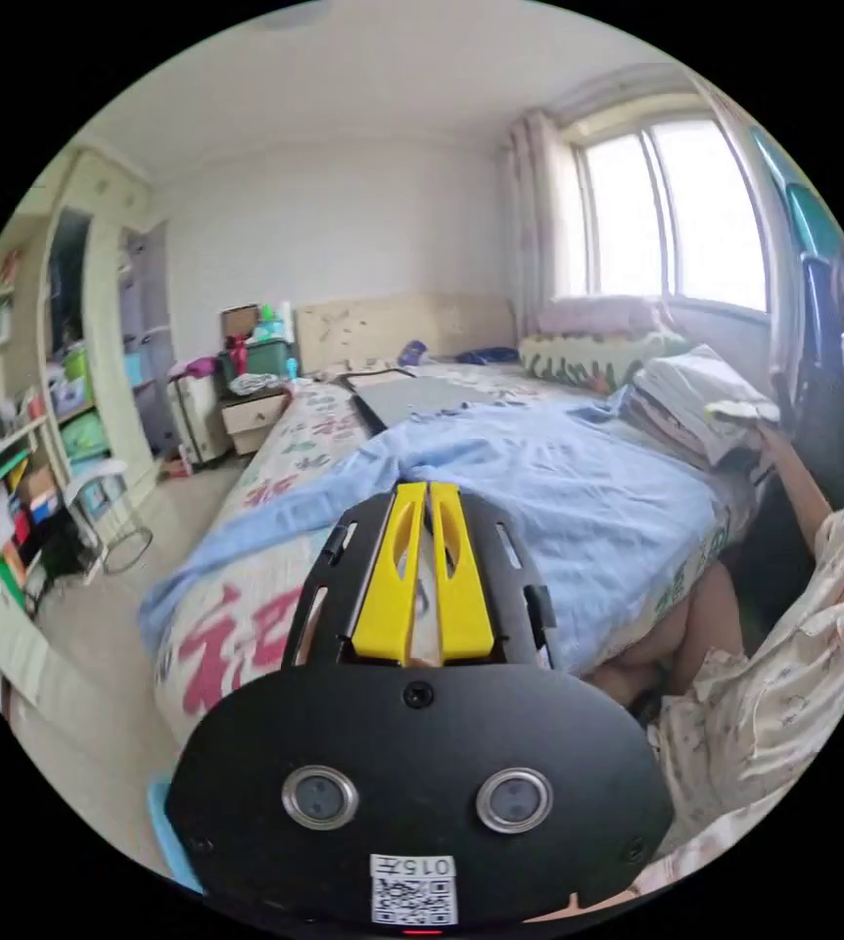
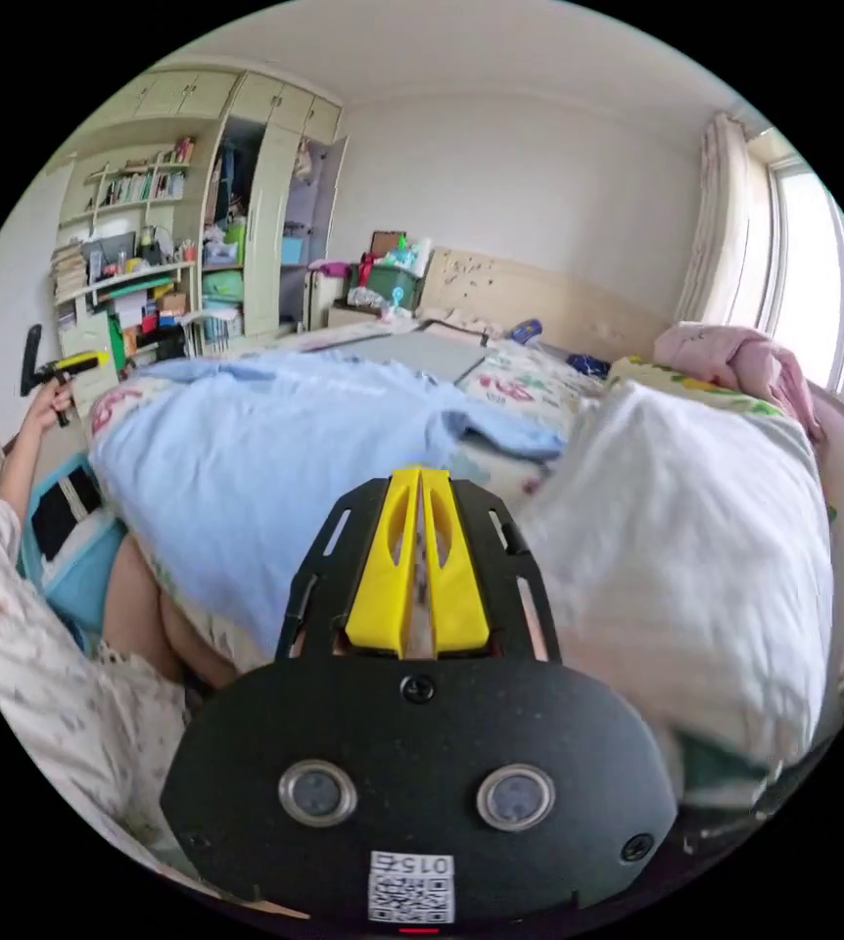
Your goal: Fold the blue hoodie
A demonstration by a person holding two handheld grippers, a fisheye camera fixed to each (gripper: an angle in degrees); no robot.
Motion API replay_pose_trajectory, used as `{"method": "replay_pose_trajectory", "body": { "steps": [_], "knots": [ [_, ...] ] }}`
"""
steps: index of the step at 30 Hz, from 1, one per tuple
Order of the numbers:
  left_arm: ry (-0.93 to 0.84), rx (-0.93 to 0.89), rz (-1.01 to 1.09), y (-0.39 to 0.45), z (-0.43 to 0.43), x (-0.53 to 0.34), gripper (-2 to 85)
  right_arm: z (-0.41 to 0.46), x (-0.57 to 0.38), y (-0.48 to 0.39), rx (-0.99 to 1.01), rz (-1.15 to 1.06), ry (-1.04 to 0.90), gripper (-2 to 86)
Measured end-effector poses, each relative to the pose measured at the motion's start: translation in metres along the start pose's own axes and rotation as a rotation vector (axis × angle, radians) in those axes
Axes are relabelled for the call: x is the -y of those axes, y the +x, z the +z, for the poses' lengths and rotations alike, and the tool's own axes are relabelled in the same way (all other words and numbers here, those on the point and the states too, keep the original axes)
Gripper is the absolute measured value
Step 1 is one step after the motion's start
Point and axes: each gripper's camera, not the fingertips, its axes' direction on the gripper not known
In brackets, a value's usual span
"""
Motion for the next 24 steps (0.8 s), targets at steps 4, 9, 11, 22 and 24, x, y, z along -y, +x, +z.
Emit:
{"method": "replay_pose_trajectory", "body": {
  "steps": [4, 9, 11, 22, 24],
  "knots": [
    [-0.123, 0.000, -0.020, -0.010, 0.118, 0.100, -0.3, 0.115, 0.100, -0.021, 0.074, -0.011, -0.043, -1.0],
    [-0.301, 0.094, -0.017, -0.006, 0.275, 0.196, -0.3, 0.288, 0.211, -0.054, -0.031, 0.059, -0.165, -1.0],
    [-0.362, 0.093, 0.016, 0.001, 0.316, 0.219, -0.3, 0.339, 0.238, -0.065, -0.090, 0.052, -0.226, -1.0],
    [-0.649, 0.223, 0.285, 0.044, 0.476, 0.291, -0.3, 0.534, 0.310, -0.104, -0.413, -0.175, -0.525, -1.0],
    [-0.665, 0.246, 0.330, 0.047, 0.491, 0.300, -0.3, 0.554, 0.317, -0.103, -0.473, -0.178, -0.561, -0.9]
  ]
}}
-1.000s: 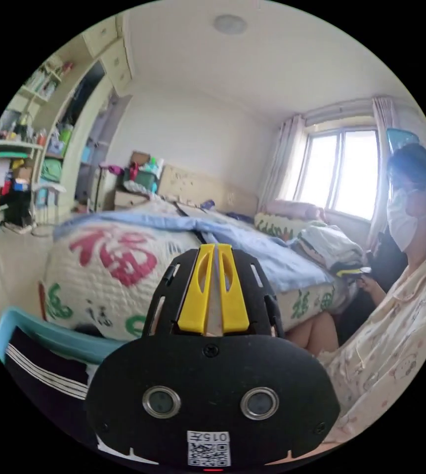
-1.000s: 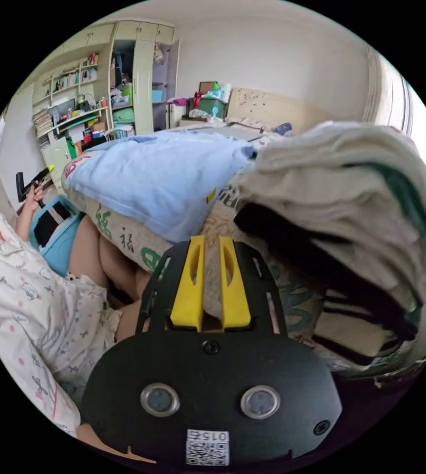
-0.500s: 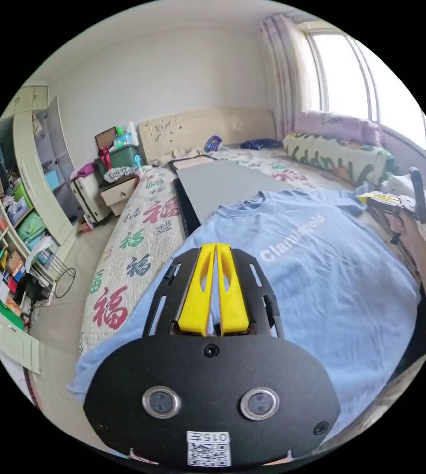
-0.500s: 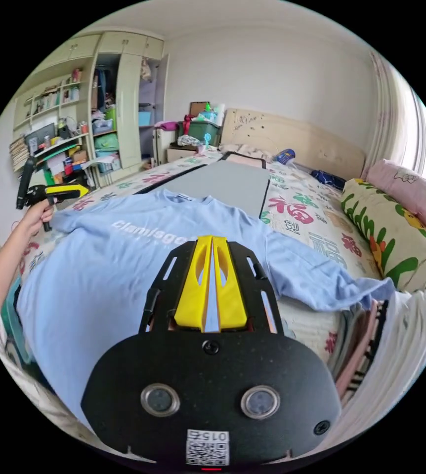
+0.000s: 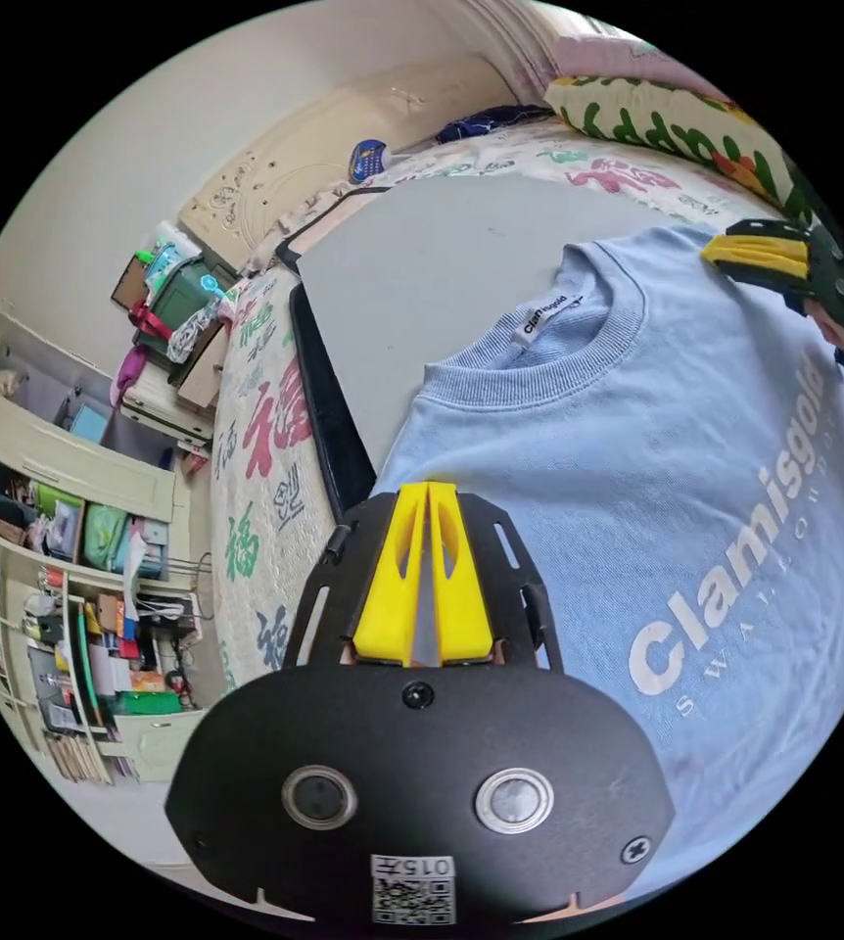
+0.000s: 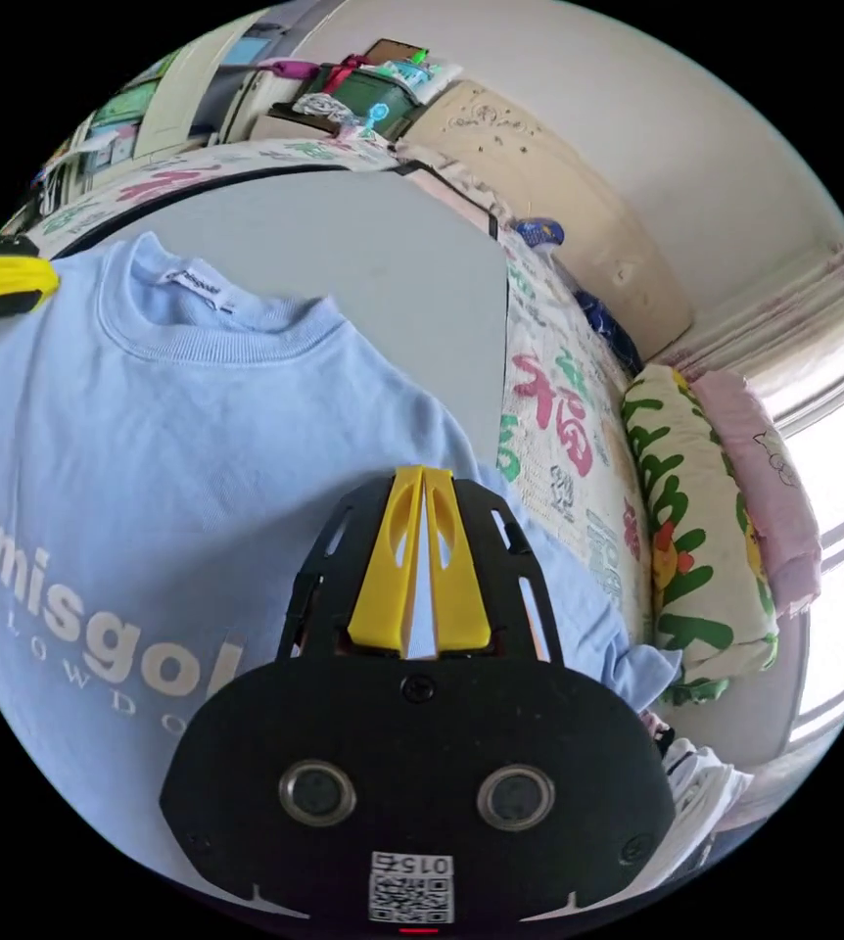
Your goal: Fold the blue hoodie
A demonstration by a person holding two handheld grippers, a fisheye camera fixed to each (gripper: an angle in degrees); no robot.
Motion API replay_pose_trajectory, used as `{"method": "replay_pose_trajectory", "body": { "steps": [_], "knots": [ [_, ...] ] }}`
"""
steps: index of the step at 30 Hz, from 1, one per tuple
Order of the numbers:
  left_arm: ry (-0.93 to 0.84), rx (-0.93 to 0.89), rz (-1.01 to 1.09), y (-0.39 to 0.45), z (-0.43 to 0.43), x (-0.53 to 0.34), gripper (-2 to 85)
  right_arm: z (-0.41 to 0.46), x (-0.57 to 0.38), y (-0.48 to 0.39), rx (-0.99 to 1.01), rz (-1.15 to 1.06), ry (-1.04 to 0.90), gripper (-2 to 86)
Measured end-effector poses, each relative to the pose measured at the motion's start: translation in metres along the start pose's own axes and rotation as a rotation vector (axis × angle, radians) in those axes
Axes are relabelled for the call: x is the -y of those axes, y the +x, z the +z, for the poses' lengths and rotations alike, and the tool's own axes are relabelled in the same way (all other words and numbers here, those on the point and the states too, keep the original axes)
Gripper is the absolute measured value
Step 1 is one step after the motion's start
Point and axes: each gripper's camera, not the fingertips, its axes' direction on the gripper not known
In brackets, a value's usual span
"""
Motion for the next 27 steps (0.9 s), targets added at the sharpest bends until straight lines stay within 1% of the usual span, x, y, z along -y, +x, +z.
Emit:
{"method": "replay_pose_trajectory", "body": {
  "steps": [3, 5, 10, 11, 13, 14, 15, 16, 18, 19, 21, 22, 23, 24, 25, 27],
  "knots": [
    [0.013, 0.088, 0.034, 0.006, 0.009, 0.011, -0.3, 0.011, 0.012, 0.006, -0.011, 0.035, -0.027, -0.7],
    [0.021, 0.113, 0.041, 0.006, 0.013, 0.015, -0.3, 0.019, 0.017, 0.013, -0.021, 0.058, -0.044, -0.7],
    [0.055, 0.041, -0.049, -0.015, 0.020, 0.004, -0.1, 0.031, 0.017, 0.023, -0.060, 0.075, -0.068, -0.8],
    [0.052, 0.008, -0.067, -0.020, 0.018, -0.003, -0.1, 0.029, 0.012, 0.029, -0.061, 0.094, -0.064, -0.8],
    [0.066, 0.029, -0.072, -0.029, 0.006, -0.020, 0.2, 0.013, -0.009, 0.053, -0.009, 0.193, 0.001, -1.0],
    [0.113, 0.077, -0.076, -0.035, -0.011, -0.036, 0.5, -0.005, -0.032, 0.076, 0.075, 0.251, 0.078, -1.0],
    [0.173, 0.082, -0.072, -0.041, -0.033, -0.058, 0.9, -0.025, -0.060, 0.097, 0.155, 0.261, 0.153, -1.0],
    [0.204, 0.070, -0.080, -0.044, -0.045, -0.071, 1.2, -0.035, -0.075, 0.106, 0.184, 0.252, 0.189, -1.0],
    [0.340, -0.048, -0.154, -0.059, -0.097, -0.139, 3.5, -0.080, -0.149, 0.135, 0.242, 0.183, 0.303, -1.0],
    [0.374, -0.092, -0.181, -0.062, -0.110, -0.160, 4.6, -0.092, -0.172, 0.141, 0.256, 0.169, 0.329, -1.0],
    [0.541, -0.281, -0.242, -0.065, -0.152, -0.256, 7.8, -0.136, -0.274, 0.158, 0.349, 0.083, 0.411, -1.0],
    [0.575, -0.313, -0.243, -0.063, -0.160, -0.280, 8.3, -0.147, -0.304, 0.161, 0.376, 0.069, 0.434, -0.9],
    [0.607, -0.344, -0.258, -0.057, -0.171, -0.326, 8.6, -0.165, -0.361, 0.169, 0.420, 0.081, 0.490, -0.9],
    [0.599, -0.341, -0.285, -0.048, -0.176, -0.369, 9.2, -0.179, -0.416, 0.175, 0.452, 0.094, 0.531, -0.8],
    [0.589, -0.334, -0.300, -0.043, -0.176, -0.390, 9.7, -0.185, -0.442, 0.177, 0.463, 0.095, 0.546, -0.7],
    [0.553, -0.345, -0.378, -0.022, -0.169, -0.469, 11.6, -0.197, -0.539, 0.185, 0.493, 0.136, 0.601, 0.1]
  ]
}}
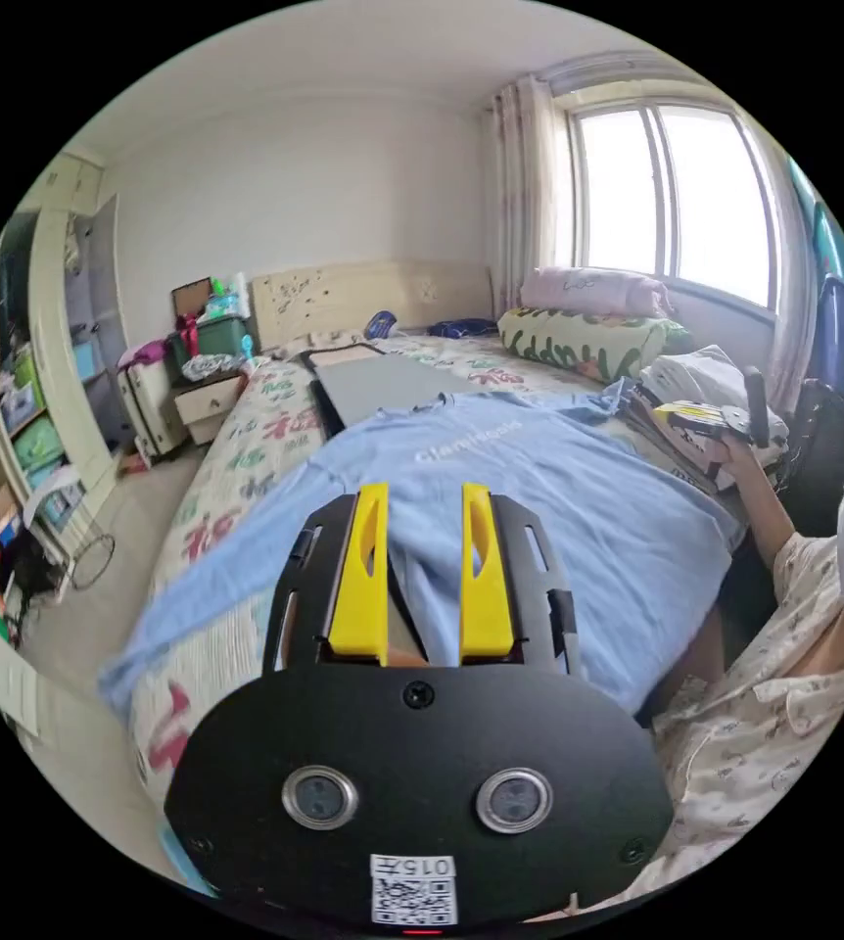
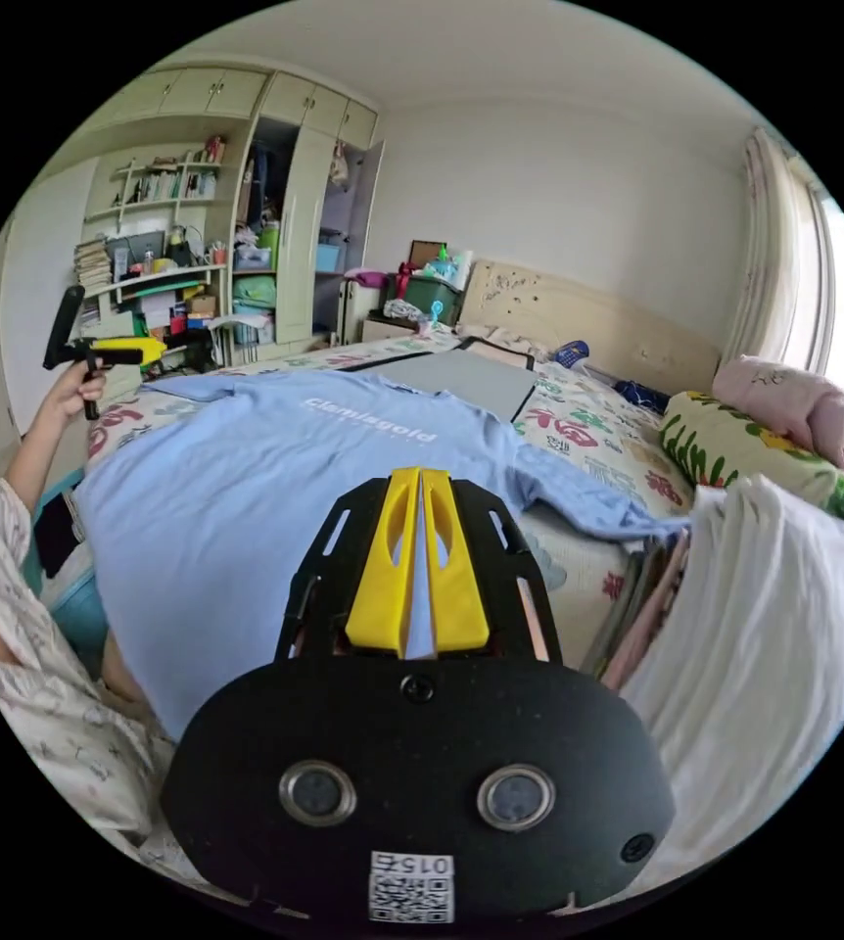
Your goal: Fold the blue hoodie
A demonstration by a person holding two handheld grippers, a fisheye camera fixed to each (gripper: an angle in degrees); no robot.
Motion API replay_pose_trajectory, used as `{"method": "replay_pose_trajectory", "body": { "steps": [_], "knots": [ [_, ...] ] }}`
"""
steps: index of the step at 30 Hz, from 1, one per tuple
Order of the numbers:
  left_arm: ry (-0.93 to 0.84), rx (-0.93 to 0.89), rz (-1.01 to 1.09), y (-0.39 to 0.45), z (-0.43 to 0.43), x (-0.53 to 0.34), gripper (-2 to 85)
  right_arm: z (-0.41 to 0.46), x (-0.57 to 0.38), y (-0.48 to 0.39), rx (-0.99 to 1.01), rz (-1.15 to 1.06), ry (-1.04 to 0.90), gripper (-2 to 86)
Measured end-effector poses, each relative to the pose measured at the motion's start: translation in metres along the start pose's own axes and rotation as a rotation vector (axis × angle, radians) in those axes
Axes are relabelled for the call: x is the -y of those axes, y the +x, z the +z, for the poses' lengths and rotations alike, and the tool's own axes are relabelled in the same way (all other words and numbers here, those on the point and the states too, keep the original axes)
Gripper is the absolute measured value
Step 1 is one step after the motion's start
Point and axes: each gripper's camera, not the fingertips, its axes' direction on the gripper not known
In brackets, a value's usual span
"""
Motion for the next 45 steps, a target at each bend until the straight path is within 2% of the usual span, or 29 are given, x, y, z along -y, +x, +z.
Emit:
{"method": "replay_pose_trajectory", "body": {
  "steps": [3, 7, 11, 15, 18, 22, 24, 28, 32, 39, 45],
  "knots": [
    [-0.023, 0.033, -0.117, -0.005, -0.020, -0.090, 12.9, -0.051, -0.079, 0.017, -0.008, 0.116, 0.032, 5.1],
    [-0.019, -0.011, -0.275, -0.022, -0.016, -0.165, 13.0, -0.075, -0.151, 0.053, 0.069, 0.286, 0.027, 8.3],
    [0.023, -0.179, -0.298, -0.043, -0.008, -0.202, 7.3, -0.086, -0.196, 0.078, 0.057, 0.386, -0.010, 12.8],
    [0.115, -0.188, -0.314, -0.055, -0.030, -0.226, 1.5, -0.085, -0.215, 0.088, 0.049, 0.376, -0.065, 12.5],
    [0.163, -0.160, -0.313, -0.050, -0.045, -0.250, 0.5, -0.072, -0.225, 0.087, 0.006, 0.345, -0.133, 11.3],
    [0.132, -0.093, -0.325, -0.043, -0.032, -0.278, 0.2, -0.070, -0.233, 0.086, -0.049, 0.320, -0.146, 8.7],
    [0.158, -0.120, -0.363, -0.048, -0.021, -0.295, 0.1, -0.069, -0.238, 0.090, 0.004, 0.311, -0.155, 4.7],
    [0.209, -0.141, -0.393, -0.052, -0.019, -0.312, 0.2, -0.068, -0.246, 0.094, -0.004, 0.304, -0.169, 2.9],
    [0.175, -0.104, -0.352, -0.046, -0.014, -0.318, 0.1, -0.065, -0.259, 0.099, -0.022, 0.341, -0.213, 1.6],
    [0.052, 0.034, -0.253, -0.021, 0.016, -0.321, 0.3, -0.044, -0.265, 0.065, -0.155, 0.211, -0.304, 1.5],
    [0.082, 0.047, -0.301, -0.007, 0.037, -0.338, 1.0, -0.024, -0.277, 0.035, -0.237, 0.136, -0.332, 1.2]
  ]
}}
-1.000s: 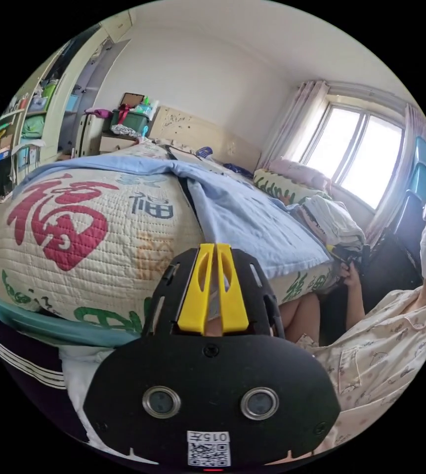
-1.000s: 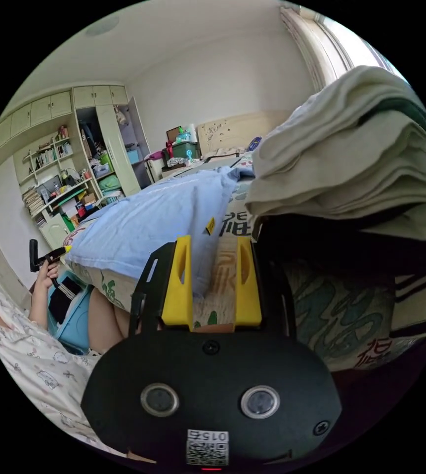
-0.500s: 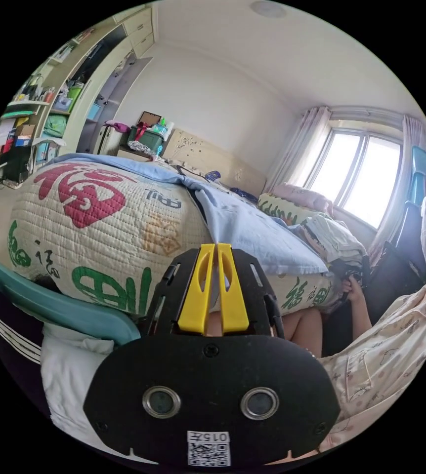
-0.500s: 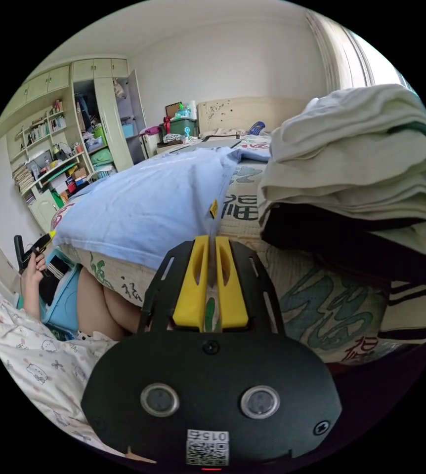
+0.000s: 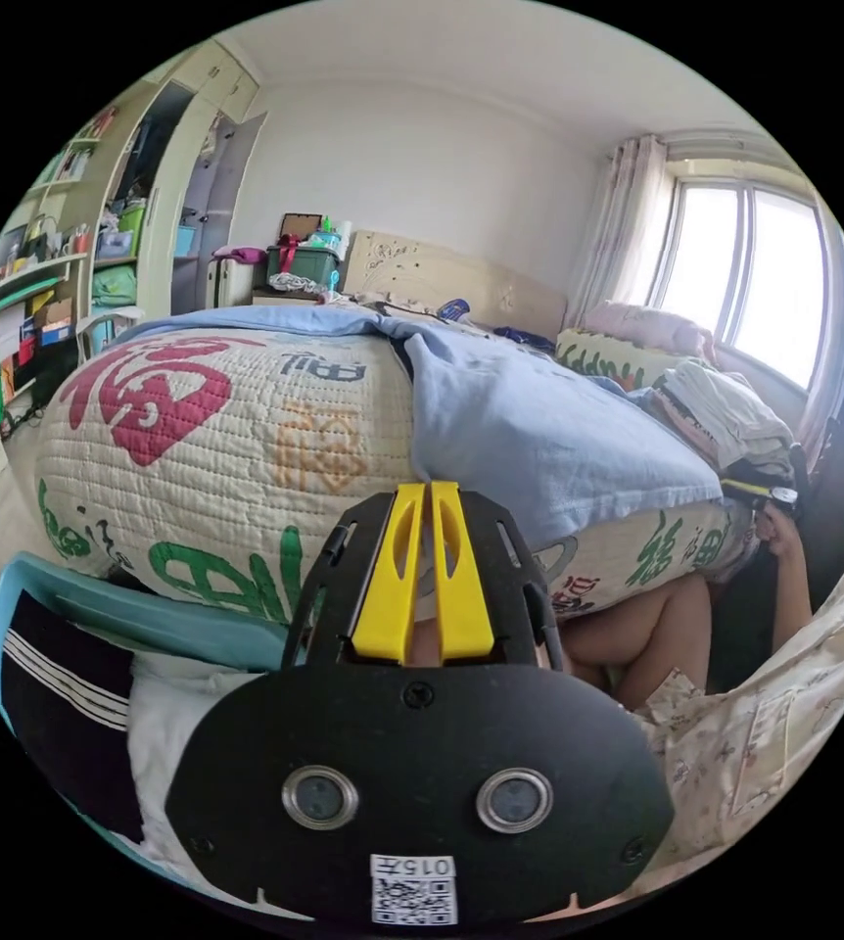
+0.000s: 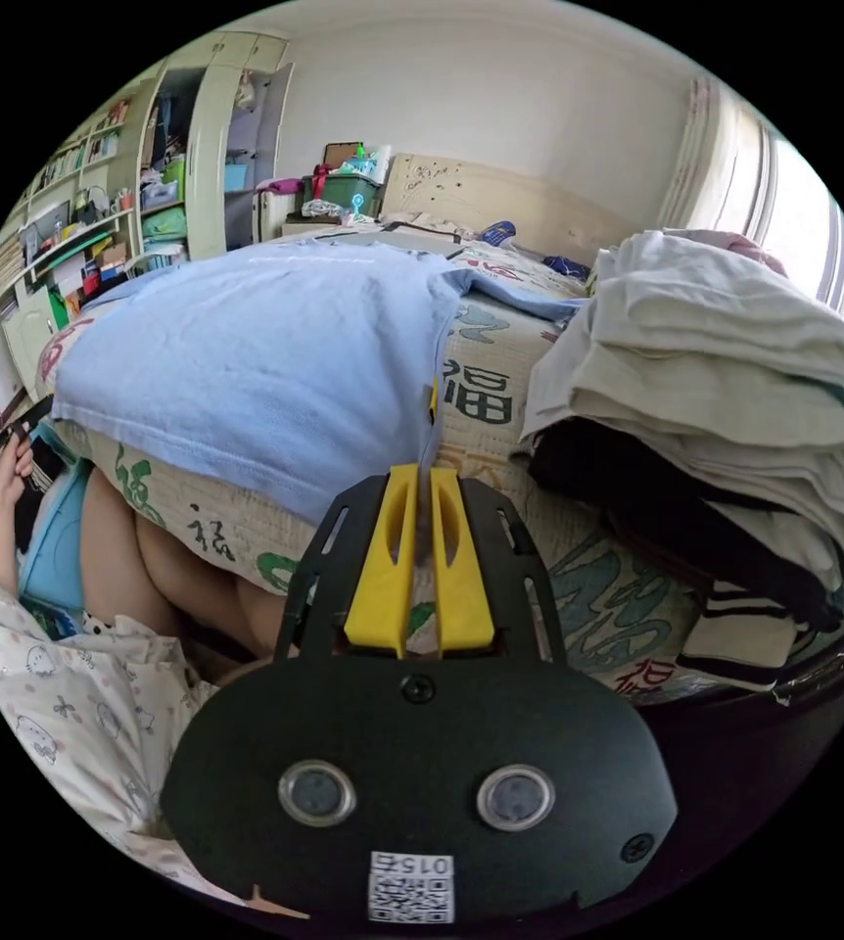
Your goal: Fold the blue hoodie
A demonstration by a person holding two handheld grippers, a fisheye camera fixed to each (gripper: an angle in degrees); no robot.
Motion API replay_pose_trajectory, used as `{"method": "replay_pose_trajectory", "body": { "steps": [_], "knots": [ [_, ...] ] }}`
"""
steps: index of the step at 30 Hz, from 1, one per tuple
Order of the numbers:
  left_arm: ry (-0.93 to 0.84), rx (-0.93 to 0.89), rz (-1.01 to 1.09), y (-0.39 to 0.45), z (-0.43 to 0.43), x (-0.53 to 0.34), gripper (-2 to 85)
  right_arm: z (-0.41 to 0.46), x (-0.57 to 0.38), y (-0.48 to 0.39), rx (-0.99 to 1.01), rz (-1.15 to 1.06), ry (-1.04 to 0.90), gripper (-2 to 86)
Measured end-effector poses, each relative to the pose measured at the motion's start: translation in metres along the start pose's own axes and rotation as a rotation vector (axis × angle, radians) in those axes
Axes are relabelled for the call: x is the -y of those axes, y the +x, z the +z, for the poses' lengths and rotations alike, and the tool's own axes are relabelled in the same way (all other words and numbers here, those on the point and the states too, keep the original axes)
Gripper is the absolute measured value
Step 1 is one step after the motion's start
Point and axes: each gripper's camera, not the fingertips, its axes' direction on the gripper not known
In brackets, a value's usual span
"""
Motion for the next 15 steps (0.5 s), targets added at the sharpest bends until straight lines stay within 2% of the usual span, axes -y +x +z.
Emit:
{"method": "replay_pose_trajectory", "body": {
  "steps": [4, 7, 10, 15],
  "knots": [
    [0.010, 0.004, -0.002, 0.005, 0.000, -0.010, 2.2, 0.006, -0.015, -0.008, 0.002, 0.014, 0.045, 1.1],
    [0.028, 0.037, 0.011, 0.002, -0.013, -0.016, 7.2, 0.010, -0.026, -0.011, 0.025, 0.051, 0.078, 1.2],
    [0.140, 0.027, -0.022, -0.012, -0.047, -0.021, 10.3, 0.013, -0.037, -0.017, 0.038, 0.088, 0.116, 1.4],
    [0.302, 0.090, 0.164, 0.016, -0.094, 0.019, 10.3, 0.018, -0.055, -0.039, 0.007, 0.112, 0.205, 3.2]
  ]
}}
